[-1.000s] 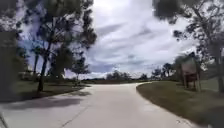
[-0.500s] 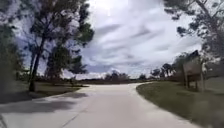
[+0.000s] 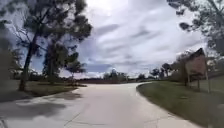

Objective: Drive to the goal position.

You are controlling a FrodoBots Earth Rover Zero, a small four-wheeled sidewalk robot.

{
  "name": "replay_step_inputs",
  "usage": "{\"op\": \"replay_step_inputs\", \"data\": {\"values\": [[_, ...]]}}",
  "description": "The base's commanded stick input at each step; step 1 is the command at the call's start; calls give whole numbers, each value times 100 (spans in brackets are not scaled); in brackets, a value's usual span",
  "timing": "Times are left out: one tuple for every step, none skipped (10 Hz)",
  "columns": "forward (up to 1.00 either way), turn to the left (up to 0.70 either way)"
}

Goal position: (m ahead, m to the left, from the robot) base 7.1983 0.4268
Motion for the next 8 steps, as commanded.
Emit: {"op": "replay_step_inputs", "data": {"values": [[85, 0], [85, 0], [85, 0], [85, 0], [85, 0], [85, 0], [85, 0], [85, 0]]}}
